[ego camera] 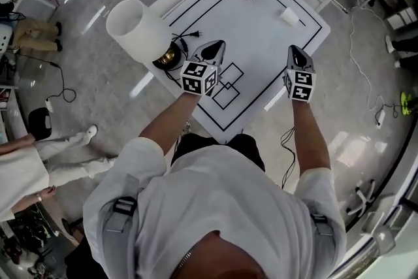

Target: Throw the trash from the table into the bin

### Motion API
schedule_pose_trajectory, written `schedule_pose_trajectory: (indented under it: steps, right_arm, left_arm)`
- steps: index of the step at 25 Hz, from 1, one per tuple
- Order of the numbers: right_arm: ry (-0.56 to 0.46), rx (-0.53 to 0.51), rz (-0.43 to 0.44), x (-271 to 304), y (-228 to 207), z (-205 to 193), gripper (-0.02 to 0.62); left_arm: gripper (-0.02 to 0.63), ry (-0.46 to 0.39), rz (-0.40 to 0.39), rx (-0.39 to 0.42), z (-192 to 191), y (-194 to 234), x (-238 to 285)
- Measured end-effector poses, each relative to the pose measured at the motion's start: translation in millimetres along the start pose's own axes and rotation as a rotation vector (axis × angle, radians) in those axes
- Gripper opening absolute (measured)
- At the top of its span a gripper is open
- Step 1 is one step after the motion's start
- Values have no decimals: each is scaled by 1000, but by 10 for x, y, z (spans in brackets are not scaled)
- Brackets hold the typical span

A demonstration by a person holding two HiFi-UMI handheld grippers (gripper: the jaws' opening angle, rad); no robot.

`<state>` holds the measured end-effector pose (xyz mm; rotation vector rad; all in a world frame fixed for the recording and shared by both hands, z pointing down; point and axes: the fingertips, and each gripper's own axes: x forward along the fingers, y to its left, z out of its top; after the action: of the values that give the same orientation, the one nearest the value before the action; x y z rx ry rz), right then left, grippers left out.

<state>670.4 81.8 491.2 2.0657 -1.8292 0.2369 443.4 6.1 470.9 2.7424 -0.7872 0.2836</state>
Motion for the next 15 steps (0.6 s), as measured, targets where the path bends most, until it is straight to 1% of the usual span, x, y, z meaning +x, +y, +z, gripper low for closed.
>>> schedule_pose_trajectory:
  steps: [5, 11, 12, 15]
  right_arm:
    - [23, -35, 90, 472, -284, -104, 6]
    - [55, -90, 191, 1008, -450, -196, 10]
    - [64, -106, 204, 1092, -468, -215, 30]
    - [93, -172, 233, 1342, -523, -265, 116]
  left_arm:
    - [11, 15, 94, -26, 11, 38, 201]
    - [11, 34, 153, -38, -3, 126, 387]
    - [11, 37, 161, -41, -16, 143, 404]
    - [11, 46, 179, -49, -66, 196, 431]
